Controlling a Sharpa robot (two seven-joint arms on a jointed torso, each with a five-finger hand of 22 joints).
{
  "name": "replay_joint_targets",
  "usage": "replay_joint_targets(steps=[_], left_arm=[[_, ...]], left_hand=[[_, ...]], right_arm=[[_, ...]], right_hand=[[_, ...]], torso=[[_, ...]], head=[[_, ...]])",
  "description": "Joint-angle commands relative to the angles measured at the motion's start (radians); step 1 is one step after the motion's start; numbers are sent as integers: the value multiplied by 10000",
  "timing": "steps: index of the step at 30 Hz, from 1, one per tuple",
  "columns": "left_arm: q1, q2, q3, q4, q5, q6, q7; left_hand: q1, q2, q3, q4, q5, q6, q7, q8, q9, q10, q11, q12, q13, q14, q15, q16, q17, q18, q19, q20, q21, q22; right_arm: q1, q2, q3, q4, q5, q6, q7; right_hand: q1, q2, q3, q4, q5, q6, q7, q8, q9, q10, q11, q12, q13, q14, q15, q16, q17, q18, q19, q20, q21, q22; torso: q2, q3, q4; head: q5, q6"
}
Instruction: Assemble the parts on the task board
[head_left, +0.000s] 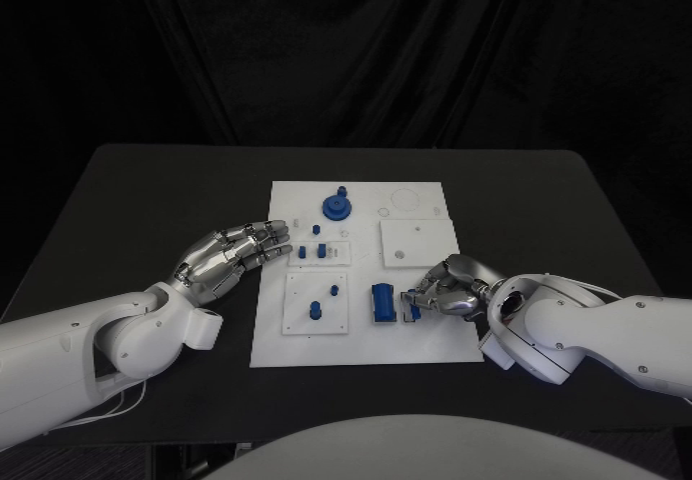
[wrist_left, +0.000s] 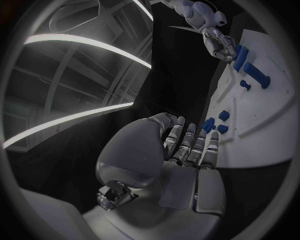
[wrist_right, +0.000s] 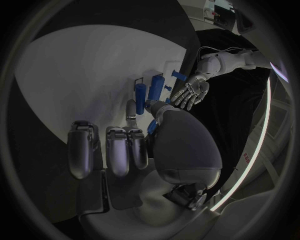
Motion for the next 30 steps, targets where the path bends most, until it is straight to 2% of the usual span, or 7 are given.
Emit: replay_joint_targets(steps=[1, 5, 6, 7, 17, 30], left_arm=[[-10, 11, 6, 12, 3, 149, 91], [-10, 12, 6, 4, 3, 149, 97], [-10, 17, 6, -4, 3, 152, 95], [-11, 20, 6, -9, 3, 155, 93], [-11, 40, 6, -35, 3, 185, 66], [-12, 51, 6, -57, 3, 214, 33]], left_hand=[[66, 49, 81, -5, 8, 9, 578, 34, 11, 23, 64, 33, 17, 39, 58, 47, 8, -136, -12, 0, 4, 5], [66, 49, 81, -5, 8, 9, 578, 34, 11, 23, 64, 33, 17, 39, 58, 47, 8, -136, -12, 0, 4, 5], [66, 49, 81, -5, 8, 9, 578, 34, 11, 23, 64, 33, 17, 39, 58, 47, 8, -136, -12, 0, 4, 5], [66, 49, 81, -5, 8, 9, 578, 34, 11, 23, 64, 33, 17, 39, 58, 47, 8, -136, -12, 0, 4, 5], [69, 49, 95, -4, 9, 1, 587, 35, 10, 33, 74, 46, 19, 46, 61, 66, 11, -140, -11, -1, 4, 5], [70, 49, 109, 0, 5, 7, 600, 40, 11, 36, 84, 47, 19, 63, 72, 100, 16, -147, -24, 1, -8, -13]], right_arm=[[-2, 16, 1, 57, -276, 255, -507], [-3, 28, 1, 70, -315, 307, -578], [-3, 34, 1, 71, -326, 319, -596], [-4, 38, 1, 70, -341, 328, -614], [-5, 86, 1, 18, -630, 343, -861], [-6, 146, 1, -43, -682, 111, -838]], right_hand=[[-94, 14, -141, 24, 47, 42, -18, -23, -18, 1057, -24, 28, 2634, 1051, -37, 25, 2634, 90, 501, -51, -62, 2194], [-136, 32, -240, 51, 7, 49, -19, -25, -38, 1057, -26, 28, 2634, 1051, -39, 25, 2634, 87, 506, -52, -52, 2198], [-302, 65, -475, 174, -360, 51, -4, -39, -83, 1057, -14, 28, 2634, 1051, -29, 25, 2634, 88, 503, -47, -61, 2195], [-334, 77, -550, 200, -500, 48, -2, -45, -100, 1057, -12, 28, 2634, 1051, -27, 25, 2634, 89, 502, -45, -64, 2194], [-679, 208, -1246, 553, -1544, 55, 45, -86, -256, 1057, 30, 28, 2634, 1051, 7, 25, 2634, 87, 510, -13, -59, 2197], [-951, 430, -1726, 918, -2079, 66, 74, -91, -367, 1057, 57, 28, 2634, 1051, 30, 25, 2634, 96, 498, 10, -95, 2186]], torso=[[0, 0, 1], [-3, 0, -1], [-4, -2, -2], [-5, -3, -2], [-11, 1, -8], [-6, 0, 6]], head=[[1, -1], [19, -1], [31, -1], [32, -1], [56, -1], [71, -1]])
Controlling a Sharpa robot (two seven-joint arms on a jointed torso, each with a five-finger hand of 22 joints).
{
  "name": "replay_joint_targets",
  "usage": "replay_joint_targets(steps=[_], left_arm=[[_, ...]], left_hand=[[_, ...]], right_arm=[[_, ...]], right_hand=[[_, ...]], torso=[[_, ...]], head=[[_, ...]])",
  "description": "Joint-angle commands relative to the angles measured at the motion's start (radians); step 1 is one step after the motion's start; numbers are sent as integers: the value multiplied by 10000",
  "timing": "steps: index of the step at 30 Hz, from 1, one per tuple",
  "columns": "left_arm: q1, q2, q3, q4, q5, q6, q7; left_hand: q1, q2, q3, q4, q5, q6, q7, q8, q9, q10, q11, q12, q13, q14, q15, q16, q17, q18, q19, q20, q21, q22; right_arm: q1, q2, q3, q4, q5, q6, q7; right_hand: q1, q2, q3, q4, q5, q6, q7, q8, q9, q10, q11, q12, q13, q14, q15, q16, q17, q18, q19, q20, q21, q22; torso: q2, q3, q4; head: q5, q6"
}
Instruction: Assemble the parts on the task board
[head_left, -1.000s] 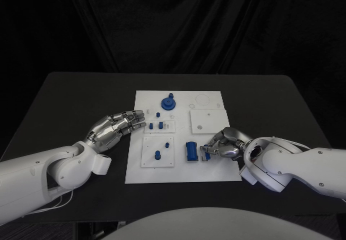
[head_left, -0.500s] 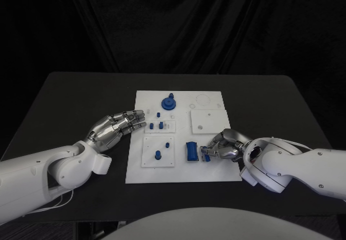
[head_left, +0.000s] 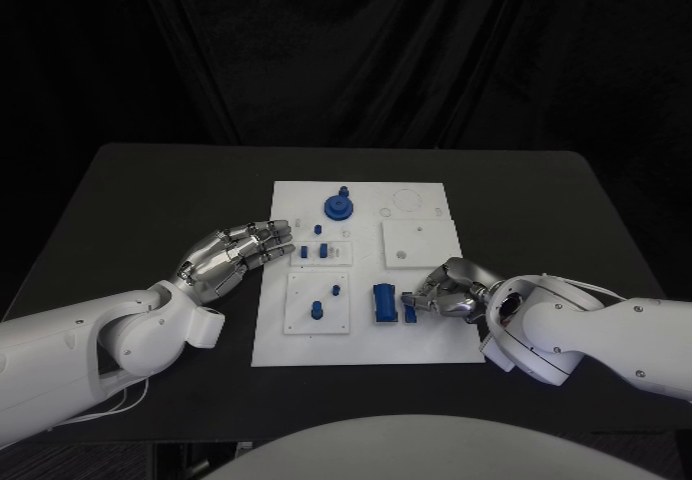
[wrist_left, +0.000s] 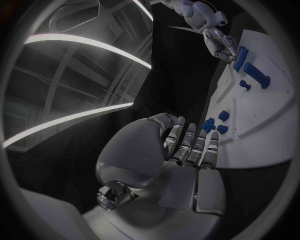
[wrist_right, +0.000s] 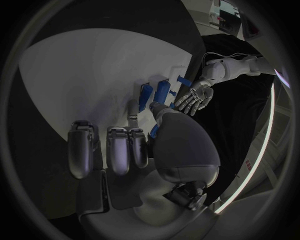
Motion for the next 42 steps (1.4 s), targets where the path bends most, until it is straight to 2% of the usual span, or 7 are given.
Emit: replay_joint_targets(steps=[1, 9, 21, 25, 29, 32, 42], left_arm=[[-12, 9, 7, 7, 3, 164, 63], [-16, 9, 7, 9, 3, 185, 66], [-19, -44, 7, 27, 3, 139, 96], [-20, -50, 7, 32, 3, 128, 96], [-20, -52, 7, 30, 3, 128, 89], [-21, -51, 7, 29, 3, 132, 83], [-22, -25, 6, 9, 3, 147, 68]], left_hand=[[70, 49, 52, 1, 5, 7, 600, 41, 11, 2, 49, 48, 13, 26, 35, 33, 9, -146, -24, 1, -8, -15], [71, 51, 71, 7, 2, 5, 615, 45, 11, 9, 64, 58, 14, 40, 51, 55, 12, -158, -31, 3, -14, -23], [72, 52, 79, 8, 4, 21, 619, 52, 13, 16, 67, 71, 16, 46, 57, 67, 14, -162, -19, 3, -3, -5], [72, 52, 79, 8, 4, 21, 619, 52, 13, 16, 67, 71, 16, 46, 57, 67, 14, -162, -19, 3, -3, -5], [73, 48, 89, 8, 6, 32, 624, 59, 15, 24, 75, 80, 17, 57, 64, 86, 16, -168, -9, 4, 6, 9], [73, 48, 89, 8, 6, 32, 624, 59, 15, 24, 75, 80, 17, 57, 64, 86, 16, -168, -9, 4, 6, 9], [74, 42, 99, 9, 5, 32, 628, 64, 16, 33, 84, 90, 18, 66, 71, 98, 18, -175, -14, 4, 0, -3]], right_arm=[[-6, -11, 1, 3, -125, -187, -112], [-14, -331, -10, 242, -247, -586, 470], [-95, -1119, -55, 947, -621, 6, 684], [-114, -1267, -70, 1042, -645, 361, 527], [-134, -1323, -77, 1092, -655, 673, 404], [-144, -1317, -79, 1081, -660, 902, 318], [-150, -1243, -80, 975, -691, 1182, 158]], right_hand=[[-152, 20, -109, 11, -82, 16, 53, -49, -18, 1058, 56, 28, 2628, 1051, 31, 25, 2634, 98, 496, 12, -64, 2184], [-431, 187, -290, 50, -157, 44, 50, -32, -55, 1058, 57, 28, 2628, 1051, 35, 25, 2634, 96, 501, 18, -57, 2187], [-374, 9, -514, 22, 163, -31, 45, -22, -86, 1058, 50, 28, 2628, 1051, 27, 25, 2634, 89, 516, 11, -28, 2198], [-177, -51, -649, 24, 179, 46, -24, 367, 149, 1058, 1, 28, 2628, 1051, -9, 25, 2634, 98, 505, -12, -58, 2187], [58, -69, -832, 21, 113, -73, -147, 1084, 668, 1058, -111, 28, 2628, 1051, -104, 25, 2634, 115, 479, -96, -129, 2164], [344, -149, -894, -4, -4, -153, -201, 1404, 906, 1058, -162, 28, 2628, 1051, -149, 25, 2634, 131, 453, -140, -195, 2141], [648, -256, -1059, 24, -443, -262, -267, 1873, 1242, 1058, -222, 28, 2628, 1051, -206, 25, 2634, 138, 442, -195, -238, 2129]], torso=[[2, -1, 13], [5, -4, 9], [10, 0, 2], [-2, -6, -29], [1, -7, -6], [2, -2, -8], [8, -4, 5]], head=[[5, -1], [44, -1], [24, -1], [56, -1], [43, -1], [53, -1], [50, -1]])
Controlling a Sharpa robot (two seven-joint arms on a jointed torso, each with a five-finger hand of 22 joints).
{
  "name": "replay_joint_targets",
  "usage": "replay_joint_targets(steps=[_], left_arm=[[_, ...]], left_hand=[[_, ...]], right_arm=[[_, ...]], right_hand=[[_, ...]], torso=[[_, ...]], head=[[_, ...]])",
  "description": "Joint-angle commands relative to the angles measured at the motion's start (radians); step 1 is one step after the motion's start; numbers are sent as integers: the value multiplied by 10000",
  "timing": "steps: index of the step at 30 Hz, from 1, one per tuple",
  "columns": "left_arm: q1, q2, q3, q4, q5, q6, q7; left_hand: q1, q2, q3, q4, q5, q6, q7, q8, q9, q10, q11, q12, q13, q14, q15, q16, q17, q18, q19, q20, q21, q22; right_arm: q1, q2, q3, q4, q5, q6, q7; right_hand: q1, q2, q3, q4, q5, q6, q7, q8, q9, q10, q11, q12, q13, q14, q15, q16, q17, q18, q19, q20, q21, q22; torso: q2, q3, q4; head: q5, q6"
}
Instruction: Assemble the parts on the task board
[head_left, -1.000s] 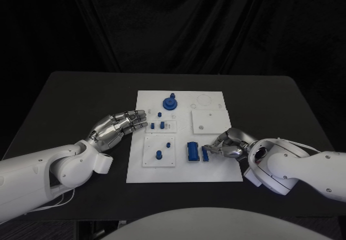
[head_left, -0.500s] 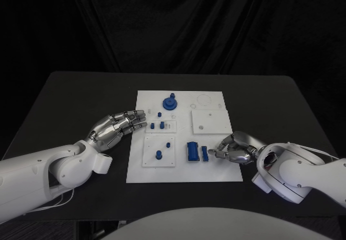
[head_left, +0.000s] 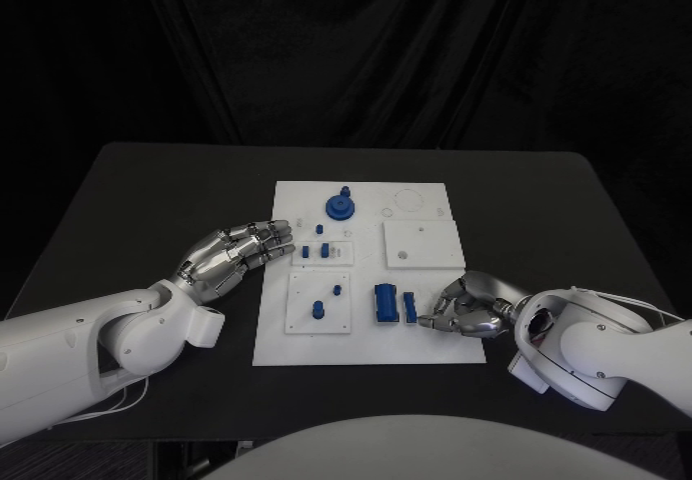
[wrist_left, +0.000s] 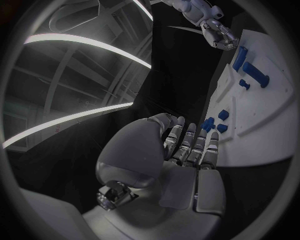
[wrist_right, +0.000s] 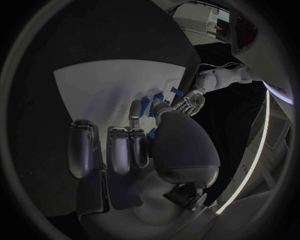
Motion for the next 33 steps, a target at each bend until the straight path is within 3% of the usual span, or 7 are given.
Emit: replay_joint_targets(steps=[1, 9, 14, 23, 27, 33], left_arm=[[-17, 27, 6, 8, 3, 128, 88], [-21, 50, 6, -9, 3, 144, 80], [-24, 55, 6, -8, 3, 153, 78], [-28, 66, 6, -20, 3, 177, 56], [-29, 68, 6, -21, 3, 184, 49], [-30, 69, 6, 0, 3, 193, 41]], left_hand=[[73, 42, 43, 9, 5, 32, 628, 64, 16, -2, 49, 51, 13, 28, 34, 49, 12, -175, -14, 4, 0, 5], [73, 38, 49, 10, 3, 25, 631, 65, 16, 0, 55, 50, 13, 28, 38, 46, 11, -180, -14, 4, 0, 4], [73, 38, 49, 10, 3, 25, 631, 65, 16, 0, 55, 50, 13, 28, 38, 46, 11, -180, -14, 4, 0, 4], [73, 37, 56, 12, 1, 29, 633, 68, 16, 0, 59, 47, 12, 27, 41, 44, 10, -184, -14, 3, 0, 3], [73, 37, 63, 14, 1, 30, 635, 71, 17, 4, 63, 53, 13, 36, 46, 65, 13, -188, -13, 4, 0, 4], [72, 38, 67, 16, 0, 39, 636, 75, 18, 7, 65, 58, 13, 40, 50, 73, 14, -191, -13, 4, 0, 4]], right_arm=[[-31, 21, -2, -27, -98, 388, -283], [-32, 111, -2, -126, -102, 322, -311], [-32, 178, -1, -179, -103, 266, -279], [-32, 304, 1, -293, -103, 170, -222], [-32, 346, 2, -342, -103, 124, -209], [-31, 396, 2, -422, -54, 9, -82]], right_hand=[[95, 3, -68, -2, -130, -51, -54, 88, 43, 1058, -82, 28, 2633, 1049, -66, 25, 2634, 140, 451, -68, -60, 2127], [185, 43, -83, 9, -292, -51, -78, 207, 111, 1058, -102, 28, 2633, 1049, -83, 25, 2634, 151, 435, -84, -104, 2113], [139, 103, -90, 29, -313, -44, -84, 248, 132, 1058, -109, 28, 2633, 1049, -90, 25, 2634, 155, 429, -91, -122, 2107], [-242, 403, -139, 31, -599, -102, -107, 387, 196, 1058, -131, 28, 2633, 1049, -113, 25, 2634, 166, 413, -116, -178, 2091], [-430, 528, -173, 31, -965, -107, -121, 470, 225, 1058, -146, 28, 2633, 1049, -126, 25, 2634, 165, 417, -128, -180, 2093], [-928, 1033, -204, 32, -1482, 50, -199, 704, 307, 1058, -204, 28, 2633, 1049, -166, 25, 2634, 162, 430, -158, -174, 2100]], torso=[[10, 0, 6], [15, 0, 22], [7, 2, 6], [10, 4, 11], [19, 7, 26], [20, 1, -1]], head=[[-18, -1], [-42, -1], [11, -1], [0, -1], [-30, -1], [16, -1]])
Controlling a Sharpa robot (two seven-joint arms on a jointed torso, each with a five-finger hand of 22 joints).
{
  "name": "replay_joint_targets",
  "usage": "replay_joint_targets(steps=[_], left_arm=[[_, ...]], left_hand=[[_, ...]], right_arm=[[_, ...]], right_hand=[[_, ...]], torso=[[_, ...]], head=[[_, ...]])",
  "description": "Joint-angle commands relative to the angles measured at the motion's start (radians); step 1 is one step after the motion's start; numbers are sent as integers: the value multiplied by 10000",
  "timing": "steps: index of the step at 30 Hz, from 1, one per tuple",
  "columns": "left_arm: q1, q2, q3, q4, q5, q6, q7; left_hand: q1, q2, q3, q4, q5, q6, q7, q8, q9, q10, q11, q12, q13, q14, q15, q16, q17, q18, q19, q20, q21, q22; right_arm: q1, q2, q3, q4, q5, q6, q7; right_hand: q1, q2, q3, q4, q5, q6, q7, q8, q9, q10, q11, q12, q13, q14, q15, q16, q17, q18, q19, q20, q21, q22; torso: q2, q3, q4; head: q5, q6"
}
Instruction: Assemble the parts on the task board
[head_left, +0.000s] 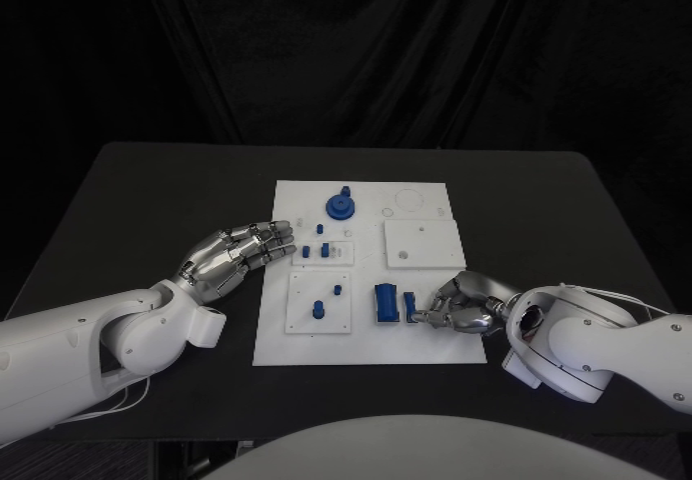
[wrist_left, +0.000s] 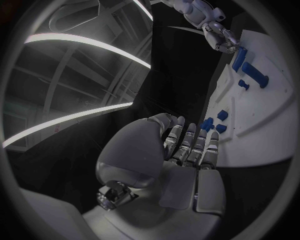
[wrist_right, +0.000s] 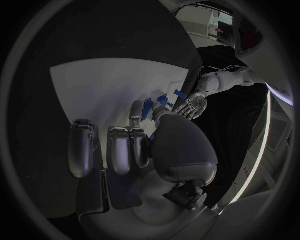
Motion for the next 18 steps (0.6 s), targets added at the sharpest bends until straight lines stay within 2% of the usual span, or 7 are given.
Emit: replay_joint_targets(steps=[1, 8, 11, 18], left_arm=[[-20, 18, 7, 33, 3, 166, 70], [-21, 23, 7, 42, 3, 167, 61], [-22, 25, 7, 43, 3, 176, 52], [-23, 44, 7, 27, 3, 199, 30]], left_hand=[[72, 38, 67, 16, 0, 39, 636, 34, 9, 7, 66, 58, 17, 41, 51, 43, 17, -191, -12, 3, 0, 3], [72, 38, 67, 16, 0, 39, 636, 34, 9, 7, 66, 58, 17, 41, 51, 43, 17, -191, -12, 3, 0, 3], [73, 45, 87, 24, 8, 49, 641, 44, 11, 16, 72, 67, 18, 52, 66, 59, 19, -203, -3, 5, 8, 14], [72, 45, 90, 25, 8, 45, 643, 43, 10, 16, 73, 66, 18, 56, 68, 67, 20, -205, -5, 5, 6, 11]], right_arm=[[-29, 26, 0, -40, 2, -174, 24], [-29, 131, 0, -171, 20, -2, -67], [-30, 193, 1, -228, 4, 108, -146], [-30, 345, 2, -344, -104, 360, -354]], right_hand=[[-142, 109, -48, 0, -111, 100, -96, 136, 63, 1027, -99, 28, 2635, 1049, -100, 25, 2634, 162, 418, -77, -17, 2102], [112, 234, 13, -62, -57, 169, -187, 367, 229, 1027, -181, 28, 2635, 1049, -168, 25, 2634, 168, 413, -137, -39, 2097], [457, 176, 55, -129, 92, 88, -215, 439, 309, 1027, -210, 28, 2635, 1049, -200, 25, 2634, 169, 410, -173, -51, 2094], [767, 71, 52, -168, 109, 36, -226, 508, 380, 1027, -226, 28, 2635, 1049, -218, 25, 2634, 170, 407, -195, -64, 2091]], torso=[[8, -6, -17], [-1, 1, -18], [-3, -3, 4], [-6, -8, -9]], head=[[17, 0], [5, 0], [-6, 0], [1, 0]])
